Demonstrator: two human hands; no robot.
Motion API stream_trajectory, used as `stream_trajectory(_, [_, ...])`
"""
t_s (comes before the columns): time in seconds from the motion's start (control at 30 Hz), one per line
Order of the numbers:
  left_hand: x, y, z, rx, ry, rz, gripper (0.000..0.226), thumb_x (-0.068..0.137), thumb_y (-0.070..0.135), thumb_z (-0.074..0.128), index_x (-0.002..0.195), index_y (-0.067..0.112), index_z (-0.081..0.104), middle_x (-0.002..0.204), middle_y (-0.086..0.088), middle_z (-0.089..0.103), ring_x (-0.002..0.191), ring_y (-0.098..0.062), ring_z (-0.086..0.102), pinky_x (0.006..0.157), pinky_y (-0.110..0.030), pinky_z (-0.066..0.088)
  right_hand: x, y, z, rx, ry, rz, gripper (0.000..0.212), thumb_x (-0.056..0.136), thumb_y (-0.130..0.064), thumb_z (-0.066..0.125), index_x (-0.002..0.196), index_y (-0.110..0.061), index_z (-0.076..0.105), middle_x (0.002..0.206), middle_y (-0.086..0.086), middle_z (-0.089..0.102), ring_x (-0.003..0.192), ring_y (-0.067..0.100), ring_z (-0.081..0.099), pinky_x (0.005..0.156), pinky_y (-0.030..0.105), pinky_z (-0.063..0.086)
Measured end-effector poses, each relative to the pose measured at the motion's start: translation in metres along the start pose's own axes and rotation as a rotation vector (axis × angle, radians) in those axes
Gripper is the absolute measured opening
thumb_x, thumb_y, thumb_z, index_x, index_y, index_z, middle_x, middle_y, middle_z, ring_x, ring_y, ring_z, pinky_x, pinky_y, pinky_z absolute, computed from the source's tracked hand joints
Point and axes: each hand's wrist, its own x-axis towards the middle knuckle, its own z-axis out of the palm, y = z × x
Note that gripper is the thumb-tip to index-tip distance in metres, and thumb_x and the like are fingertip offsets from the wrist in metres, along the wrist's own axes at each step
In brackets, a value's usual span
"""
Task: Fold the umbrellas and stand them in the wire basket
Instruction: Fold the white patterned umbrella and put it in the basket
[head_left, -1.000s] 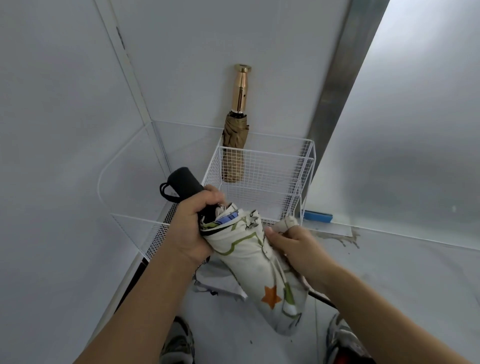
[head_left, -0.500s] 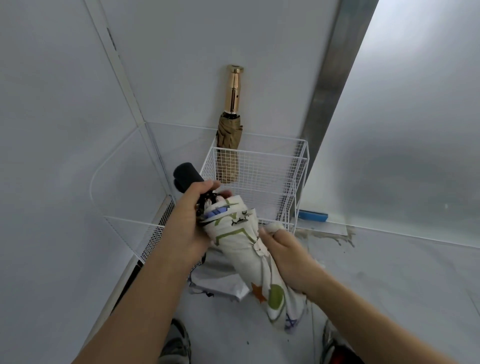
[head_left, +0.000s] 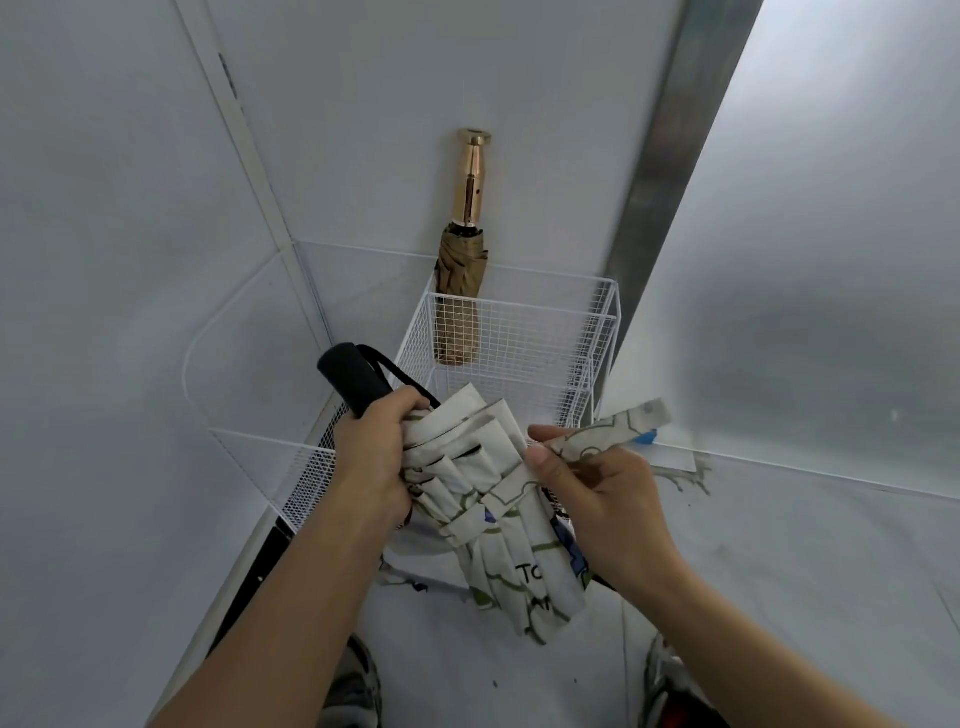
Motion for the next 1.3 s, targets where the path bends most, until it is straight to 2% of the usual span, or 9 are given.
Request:
stream_trajectory(0.17, [-0.008,0.002,0.002,-0.027,-0.196,-0.074,0.023,0.077,0.008,0.062,0.059,0.014,0.049,0.055,-0.004,0.048,0.049,-0.017,0.05,0.052,-0.025,0.048,0.001,0.001,0.001,-0.05,-0.035,0.013,0.018,0.093,-0.026,0.063,0.086,-0.017,0.078,0.079,-0.005,0.076,0.079,0.004,0.071,0.07,0.021,0.056])
stream_trajectory(0.4, [-0.023,0.01,0.003,-0.255,-0.456,0.055,0.012,0.067,0.003,0.055,0.066,0.015,0.052,0.051,0.005,0.049,0.045,-0.007,0.046,0.046,-0.016,0.045,-0.005,-0.011,0.011,0.354,-0.462,0.631,0.034,0.101,-0.034,0.049,0.093,-0.011,0.072,0.094,0.012,0.077,0.084,0.024,0.074,0.072,0.031,0.059])
stream_trajectory(0.57, [-0.016,0.015,-0.005,-0.225,-0.534,0.041,0.02,0.073,0.009,0.057,0.091,0.013,0.063,0.081,-0.009,0.072,0.071,-0.018,0.068,0.069,-0.03,0.059,-0.002,0.0,0.021,0.136,-0.393,0.449,0.042,0.102,-0.042,0.043,0.09,-0.012,0.07,0.082,0.005,0.075,0.081,0.02,0.071,0.077,0.033,0.057])
stream_trajectory(0.67, [0.005,0.025,-0.017,-0.333,-0.436,0.076,0.035,0.077,0.009,0.065,0.111,0.013,0.057,0.105,-0.012,0.069,0.09,-0.025,0.072,0.082,-0.037,0.057,-0.002,0.006,0.02,-0.149,-0.358,0.18,0.053,0.102,-0.046,0.039,0.089,0.0,0.063,0.089,0.02,0.067,0.086,0.035,0.063,0.083,0.05,0.053])
stream_trajectory(0.83, [0.015,0.015,-0.021,-0.165,-0.123,0.073,0.031,0.086,0.029,0.069,0.108,0.011,0.056,0.099,-0.005,0.065,0.089,-0.018,0.063,0.069,-0.032,0.053,-0.003,0.018,0.011,-0.557,-0.24,-0.013,0.039,0.101,-0.046,0.035,0.085,-0.02,0.058,0.082,-0.007,0.059,0.079,0.012,0.055,0.078,0.036,0.046])
stream_trajectory(0.9, [0.006,0.004,-0.014,-0.001,-0.066,0.048,0.056,0.082,0.033,0.075,0.129,0.014,0.052,0.116,-0.007,0.065,0.099,-0.021,0.065,0.075,-0.037,0.054,0.0,0.019,0.011,-0.629,-0.177,-0.045,0.043,0.099,-0.052,0.03,0.086,-0.022,0.058,0.08,-0.009,0.058,0.077,0.012,0.056,0.076,0.036,0.047])
stream_trajectory(1.0, [-0.01,-0.014,-0.001,0.07,0.011,0.076,0.085,0.071,0.024,0.086,0.141,0.019,0.038,0.118,-0.006,0.064,0.095,-0.021,0.069,0.086,-0.045,0.057,0.001,0.018,0.019,-0.662,-0.136,-0.045,0.057,0.092,-0.062,0.022,0.086,-0.021,0.061,0.077,-0.007,0.061,0.073,0.015,0.058,0.074,0.037,0.048])
stream_trajectory(1.17, [-0.015,-0.028,0.009,0.086,0.132,0.102,0.04,0.073,-0.004,0.079,0.109,-0.001,0.063,0.085,-0.013,0.069,0.062,-0.018,0.066,0.048,-0.021,0.053,-0.014,0.018,0.028,-0.496,-0.217,-0.097,0.04,0.095,-0.061,0.037,0.089,-0.029,0.062,0.077,-0.008,0.063,0.075,0.011,0.06,0.07,0.036,0.052])
stream_trajectory(1.3, [-0.009,-0.018,0.005,0.078,0.148,0.187,0.032,0.072,-0.011,0.07,0.099,0.002,0.062,0.078,-0.01,0.064,0.056,-0.014,0.062,0.048,-0.022,0.051,-0.009,0.013,0.022,-0.187,-0.08,-0.001,0.036,0.09,-0.044,0.062,0.082,-0.011,0.075,0.073,0.008,0.071,0.071,0.028,0.067,0.067,0.05,0.055])
